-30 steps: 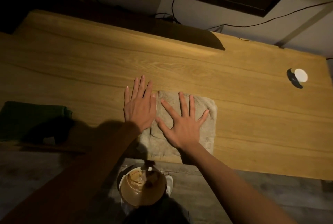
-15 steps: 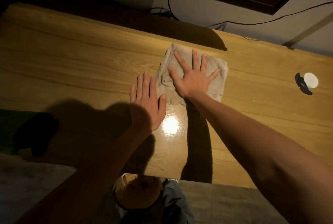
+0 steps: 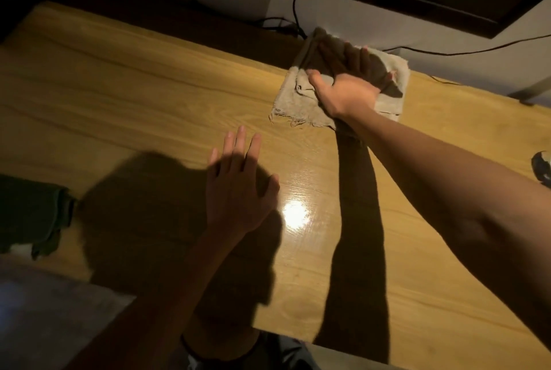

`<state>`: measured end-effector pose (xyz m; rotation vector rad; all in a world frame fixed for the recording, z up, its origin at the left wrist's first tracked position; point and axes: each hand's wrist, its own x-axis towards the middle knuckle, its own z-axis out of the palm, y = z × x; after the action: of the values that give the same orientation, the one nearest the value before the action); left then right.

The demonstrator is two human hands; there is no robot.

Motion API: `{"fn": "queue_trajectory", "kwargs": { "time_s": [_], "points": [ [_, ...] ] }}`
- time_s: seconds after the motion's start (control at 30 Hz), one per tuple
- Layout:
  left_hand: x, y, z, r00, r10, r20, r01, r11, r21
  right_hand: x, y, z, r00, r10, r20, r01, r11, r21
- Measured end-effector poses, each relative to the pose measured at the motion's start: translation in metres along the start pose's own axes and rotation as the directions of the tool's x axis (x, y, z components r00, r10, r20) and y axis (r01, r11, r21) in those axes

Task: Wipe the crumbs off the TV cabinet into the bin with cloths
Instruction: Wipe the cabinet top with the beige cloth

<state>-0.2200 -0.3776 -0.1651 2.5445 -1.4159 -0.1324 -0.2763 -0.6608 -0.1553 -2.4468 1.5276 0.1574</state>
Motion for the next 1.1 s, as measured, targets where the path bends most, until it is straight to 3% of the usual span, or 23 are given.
{"fn": "queue_trajectory", "kwargs": {
  "time_s": [0.13,0.43,0.8,0.97,1.1],
  "points": [
    [-0.001,-0.003,0.005,0.999,-0.025,0.038,0.025,1.000,0.000,-0.021,0.008,0.004,0.990,-0.104,-0.092,0.104,0.995,-0.001],
    [0.002,-0.003,0.012,0.997,-0.047,0.056,0.045,0.998,0.048,-0.110,0.035,0.026,0.963,-0.255,-0.086,0.255,0.967,-0.009],
    [-0.032,0.014,0.001,0.996,0.006,0.094,-0.006,1.000,0.000,-0.326,0.083,0.065,0.919,-0.389,-0.059,0.387,0.921,-0.051],
    [-0.062,0.050,0.001,0.979,0.141,0.145,-0.135,0.989,-0.051,-0.410,0.120,0.077,0.923,-0.378,-0.068,0.375,0.925,-0.057],
    [-0.066,0.080,0.008,0.970,0.166,0.176,-0.148,0.982,-0.115,-0.421,0.124,0.073,0.946,-0.326,0.001,0.325,0.945,-0.038]
  ]
}}
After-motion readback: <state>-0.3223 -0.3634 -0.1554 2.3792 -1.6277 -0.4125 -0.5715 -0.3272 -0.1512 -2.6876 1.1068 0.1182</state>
